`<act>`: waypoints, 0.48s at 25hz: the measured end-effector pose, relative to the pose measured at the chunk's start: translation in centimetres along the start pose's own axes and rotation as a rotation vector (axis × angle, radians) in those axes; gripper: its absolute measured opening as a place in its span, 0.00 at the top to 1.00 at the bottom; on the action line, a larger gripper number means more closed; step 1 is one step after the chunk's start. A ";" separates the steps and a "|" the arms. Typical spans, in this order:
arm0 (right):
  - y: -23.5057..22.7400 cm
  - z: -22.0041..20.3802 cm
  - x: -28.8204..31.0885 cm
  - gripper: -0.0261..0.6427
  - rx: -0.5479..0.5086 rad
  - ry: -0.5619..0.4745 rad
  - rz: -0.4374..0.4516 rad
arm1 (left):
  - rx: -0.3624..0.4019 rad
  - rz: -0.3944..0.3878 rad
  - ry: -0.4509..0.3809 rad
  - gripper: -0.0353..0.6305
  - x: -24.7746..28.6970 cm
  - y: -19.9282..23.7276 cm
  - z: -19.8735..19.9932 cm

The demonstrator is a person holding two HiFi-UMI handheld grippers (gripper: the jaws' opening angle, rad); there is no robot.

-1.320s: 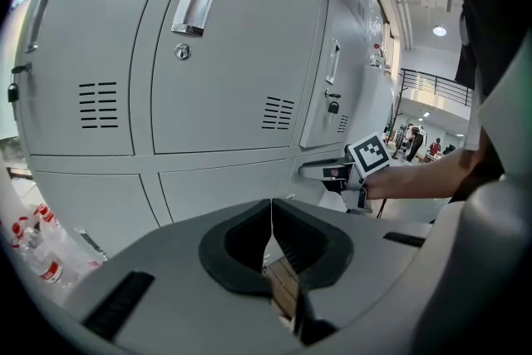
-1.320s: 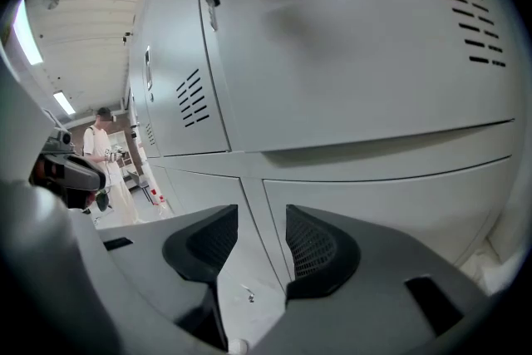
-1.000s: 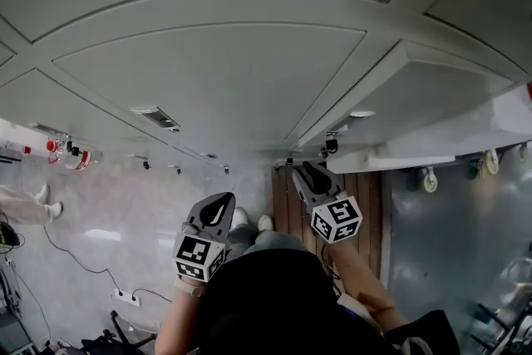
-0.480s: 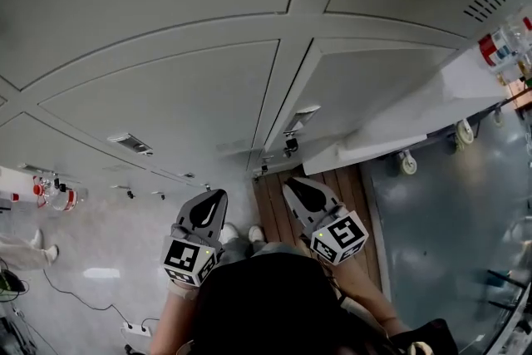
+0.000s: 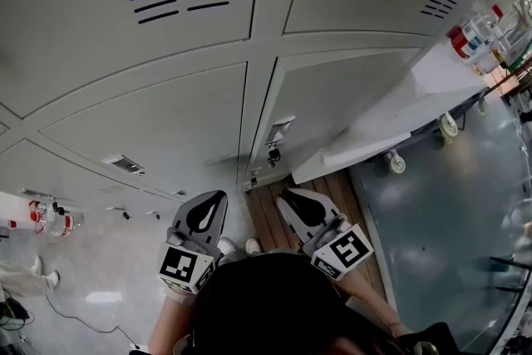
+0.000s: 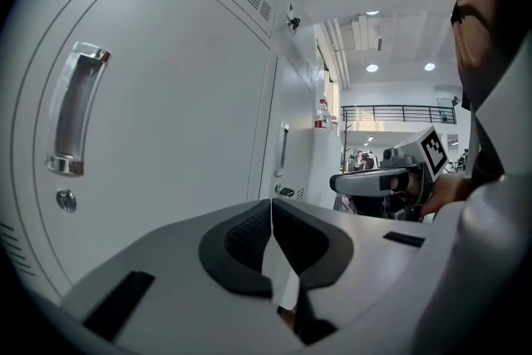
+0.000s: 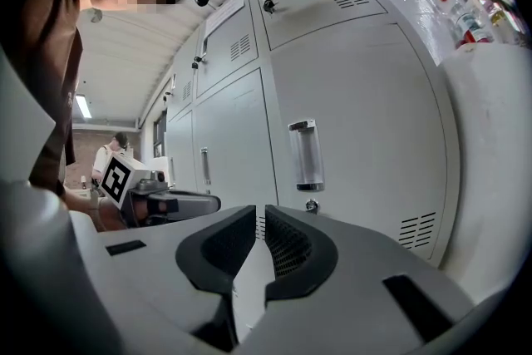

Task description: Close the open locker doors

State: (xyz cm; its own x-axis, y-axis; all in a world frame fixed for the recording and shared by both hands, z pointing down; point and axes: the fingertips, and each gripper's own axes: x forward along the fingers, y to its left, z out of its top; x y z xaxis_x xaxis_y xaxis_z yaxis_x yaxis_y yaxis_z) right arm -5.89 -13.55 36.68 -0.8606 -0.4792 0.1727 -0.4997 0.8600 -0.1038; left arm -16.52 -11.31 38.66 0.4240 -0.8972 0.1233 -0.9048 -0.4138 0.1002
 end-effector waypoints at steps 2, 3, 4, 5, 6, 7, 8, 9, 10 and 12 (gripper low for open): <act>0.1 0.4 0.0 0.87 -0.006 -0.005 -0.003 | 0.021 -0.006 0.002 0.92 0.1 -0.1 0.5; 0.1 0.6 0.0 0.87 -0.010 -0.008 -0.005 | 0.031 -0.011 0.004 0.92 0.1 -0.2 0.7; 0.2 0.8 0.0 0.87 -0.013 -0.011 -0.007 | 0.037 -0.018 0.005 0.92 0.1 -0.3 0.8; 0.2 1.0 0.0 0.87 -0.015 -0.015 -0.010 | 0.040 -0.023 0.002 0.92 0.1 -0.3 0.9; 0.2 1.1 0.0 0.87 -0.017 -0.019 -0.012 | 0.041 -0.025 -0.003 0.92 0.1 -0.4 1.1; 0.3 1.3 -0.1 0.87 -0.019 -0.022 -0.014 | 0.041 -0.022 -0.009 0.92 0.0 -0.3 1.4; 0.3 1.4 -0.1 0.87 -0.020 -0.026 -0.015 | 0.042 -0.019 -0.013 0.92 -0.1 -0.3 1.6; 0.3 1.4 -0.1 0.87 -0.022 -0.028 -0.016 | 0.044 -0.018 -0.015 0.92 -0.1 -0.3 1.8; 0.3 1.5 -0.2 0.87 -0.023 -0.029 -0.017 | 0.045 -0.018 -0.015 0.92 -0.2 -0.3 1.9; 0.4 1.5 -0.2 0.87 -0.026 -0.027 -0.017 | 0.047 -0.022 -0.015 0.92 -0.2 -0.4 2.0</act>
State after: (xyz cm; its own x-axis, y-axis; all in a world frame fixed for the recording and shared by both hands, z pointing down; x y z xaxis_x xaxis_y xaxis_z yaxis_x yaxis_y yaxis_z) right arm -6.08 -13.38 35.09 -0.8546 -0.4978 0.1479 -0.5116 0.8559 -0.0753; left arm -16.32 -11.24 36.64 0.4432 -0.8900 0.1070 -0.8964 -0.4397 0.0559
